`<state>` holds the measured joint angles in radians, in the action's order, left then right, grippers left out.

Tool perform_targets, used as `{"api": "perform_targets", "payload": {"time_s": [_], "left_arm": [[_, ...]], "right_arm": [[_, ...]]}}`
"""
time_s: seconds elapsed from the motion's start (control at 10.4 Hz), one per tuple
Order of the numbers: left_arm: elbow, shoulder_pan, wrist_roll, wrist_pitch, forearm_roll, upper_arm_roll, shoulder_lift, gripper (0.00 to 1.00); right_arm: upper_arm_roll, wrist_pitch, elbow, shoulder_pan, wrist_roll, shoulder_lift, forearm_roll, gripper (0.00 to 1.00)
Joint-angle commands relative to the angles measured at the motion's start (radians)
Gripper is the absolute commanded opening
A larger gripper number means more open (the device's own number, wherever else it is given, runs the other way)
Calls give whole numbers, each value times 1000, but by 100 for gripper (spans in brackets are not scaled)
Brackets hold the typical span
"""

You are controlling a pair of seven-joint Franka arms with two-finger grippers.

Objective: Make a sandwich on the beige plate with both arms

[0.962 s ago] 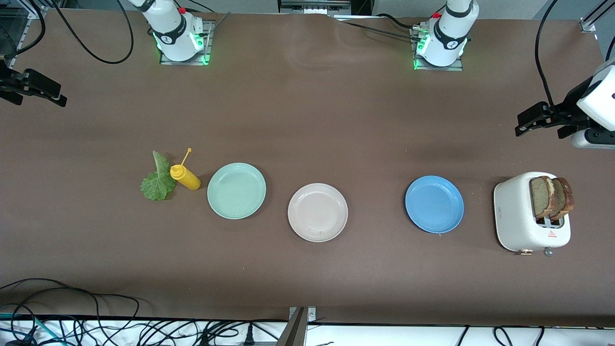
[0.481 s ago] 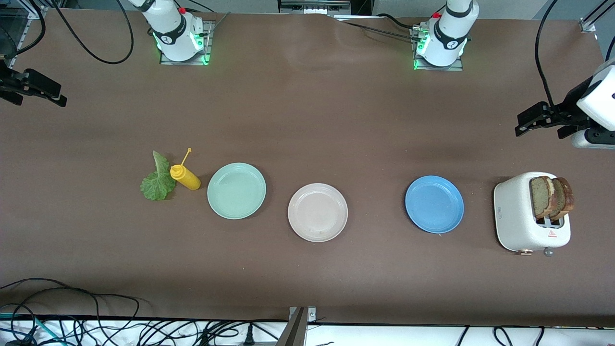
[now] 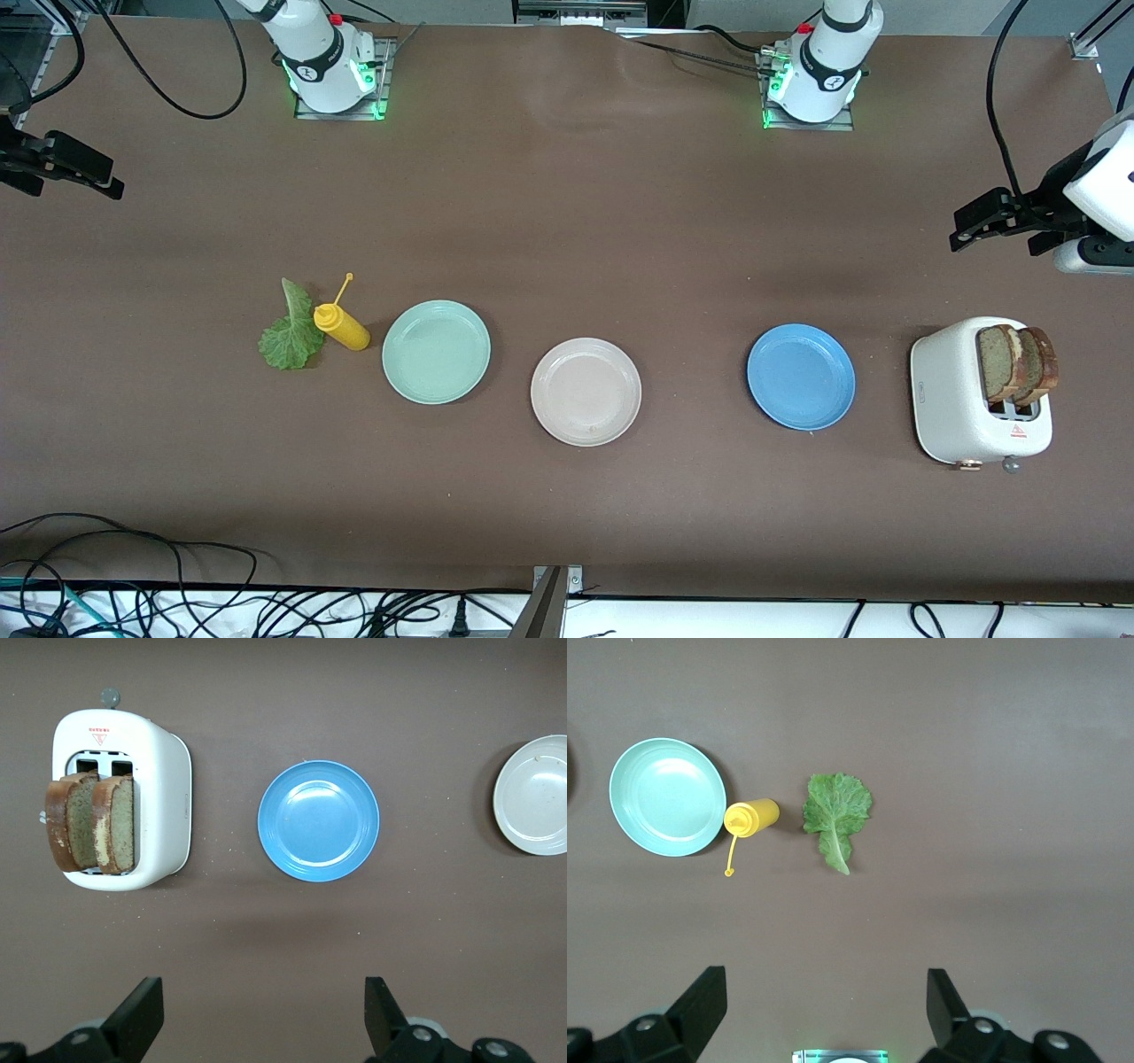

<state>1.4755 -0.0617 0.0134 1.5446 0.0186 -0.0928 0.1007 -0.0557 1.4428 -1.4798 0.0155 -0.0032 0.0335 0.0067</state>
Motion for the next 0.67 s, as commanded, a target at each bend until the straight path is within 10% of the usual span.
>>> {"api": "perform_targets", "payload": {"time_s": [0.0, 0.58], "left_arm": [[-11, 10, -17, -12, -20, 5, 2, 100], [-11, -6, -18, -5, -22, 7, 26, 100]], "right_arm": [[-7, -24, 33, 12, -4, 22, 15, 100], [16, 36, 33, 14, 2, 32, 19, 100]]}}
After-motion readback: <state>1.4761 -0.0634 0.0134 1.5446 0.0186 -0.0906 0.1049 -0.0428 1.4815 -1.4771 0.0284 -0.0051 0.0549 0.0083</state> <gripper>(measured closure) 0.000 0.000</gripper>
